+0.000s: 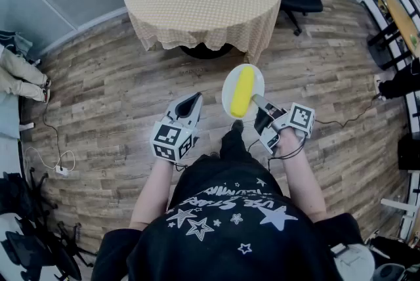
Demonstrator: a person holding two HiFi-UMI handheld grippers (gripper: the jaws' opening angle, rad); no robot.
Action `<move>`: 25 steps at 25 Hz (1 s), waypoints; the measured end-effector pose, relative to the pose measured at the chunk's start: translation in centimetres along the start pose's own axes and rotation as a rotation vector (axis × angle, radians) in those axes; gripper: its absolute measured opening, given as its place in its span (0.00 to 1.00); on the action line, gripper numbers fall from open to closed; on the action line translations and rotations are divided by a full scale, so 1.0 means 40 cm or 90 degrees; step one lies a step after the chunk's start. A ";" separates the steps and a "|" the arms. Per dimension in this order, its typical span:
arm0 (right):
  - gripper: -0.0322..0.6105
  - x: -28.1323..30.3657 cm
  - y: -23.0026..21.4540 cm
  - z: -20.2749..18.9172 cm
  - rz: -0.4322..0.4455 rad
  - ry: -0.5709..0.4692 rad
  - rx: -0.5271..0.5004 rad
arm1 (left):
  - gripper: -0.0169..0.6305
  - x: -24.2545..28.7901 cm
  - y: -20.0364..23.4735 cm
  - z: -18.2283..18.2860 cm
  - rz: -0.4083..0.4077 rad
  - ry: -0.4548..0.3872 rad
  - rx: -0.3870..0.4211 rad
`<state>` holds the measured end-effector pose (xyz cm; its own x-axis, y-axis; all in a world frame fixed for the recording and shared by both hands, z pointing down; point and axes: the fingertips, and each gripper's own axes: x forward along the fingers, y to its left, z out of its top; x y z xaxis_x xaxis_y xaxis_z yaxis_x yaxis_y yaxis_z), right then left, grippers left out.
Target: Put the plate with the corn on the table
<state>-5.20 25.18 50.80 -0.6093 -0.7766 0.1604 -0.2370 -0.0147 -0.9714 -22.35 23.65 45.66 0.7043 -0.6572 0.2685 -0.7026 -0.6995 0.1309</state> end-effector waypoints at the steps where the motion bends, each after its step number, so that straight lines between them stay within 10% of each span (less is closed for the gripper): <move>1: 0.12 -0.001 -0.001 0.001 0.000 0.001 -0.002 | 0.03 0.002 -0.003 -0.001 -0.001 0.001 0.005; 25: 0.13 0.085 0.004 0.190 -0.004 0.024 -0.037 | 0.03 0.169 0.050 0.060 0.011 0.007 -0.010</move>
<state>-1.57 17.75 49.88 -0.6352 -0.7524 0.1744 -0.2840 0.0175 -0.9587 -18.75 17.13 45.46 0.6906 -0.6661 0.2819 -0.7165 -0.6831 0.1411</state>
